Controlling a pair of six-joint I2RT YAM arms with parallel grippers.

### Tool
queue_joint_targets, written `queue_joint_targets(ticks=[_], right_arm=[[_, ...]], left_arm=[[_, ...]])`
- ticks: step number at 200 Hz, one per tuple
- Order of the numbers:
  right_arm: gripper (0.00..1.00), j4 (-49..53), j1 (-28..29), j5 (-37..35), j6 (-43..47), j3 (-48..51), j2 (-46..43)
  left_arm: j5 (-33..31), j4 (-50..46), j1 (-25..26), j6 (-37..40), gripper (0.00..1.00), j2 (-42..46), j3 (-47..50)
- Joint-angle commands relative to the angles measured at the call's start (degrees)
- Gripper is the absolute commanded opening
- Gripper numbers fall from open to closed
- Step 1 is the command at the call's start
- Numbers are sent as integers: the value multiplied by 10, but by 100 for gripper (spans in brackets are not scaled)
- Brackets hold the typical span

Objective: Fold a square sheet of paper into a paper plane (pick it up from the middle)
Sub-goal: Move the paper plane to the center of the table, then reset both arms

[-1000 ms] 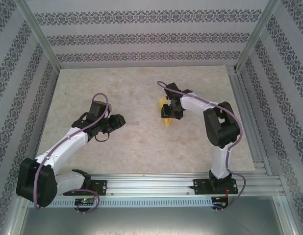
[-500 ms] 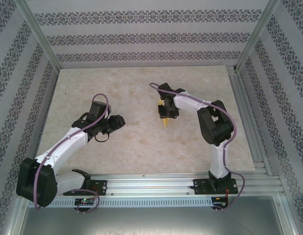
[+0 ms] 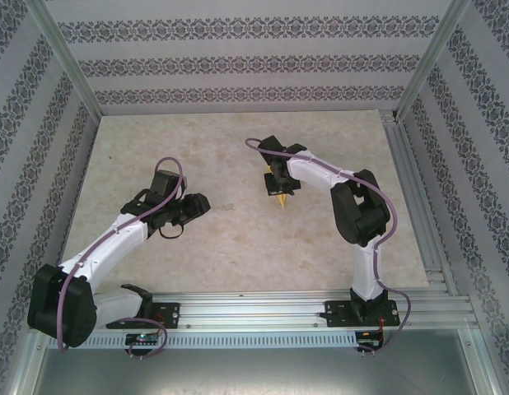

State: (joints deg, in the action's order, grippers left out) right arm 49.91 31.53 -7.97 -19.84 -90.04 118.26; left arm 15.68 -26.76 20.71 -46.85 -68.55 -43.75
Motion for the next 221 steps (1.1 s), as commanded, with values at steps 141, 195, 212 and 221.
queue_joint_targets(ticks=[141, 195, 212, 221], right_arm=[[43, 34, 2, -6, -3, -21, -81], [46, -36, -17, -72, -5, 64, -269], [49, -103, -32, -128, 14, 140, -360], [54, -145, -43, -150, 26, 190, -413]], left_arm=[[-15, -8, 2, 9, 48, 4, -29], [-60, -14, 3, 41, 49, 23, -51], [-99, -14, 3, 59, 49, 41, -55], [-125, -12, 3, 69, 50, 54, -54]])
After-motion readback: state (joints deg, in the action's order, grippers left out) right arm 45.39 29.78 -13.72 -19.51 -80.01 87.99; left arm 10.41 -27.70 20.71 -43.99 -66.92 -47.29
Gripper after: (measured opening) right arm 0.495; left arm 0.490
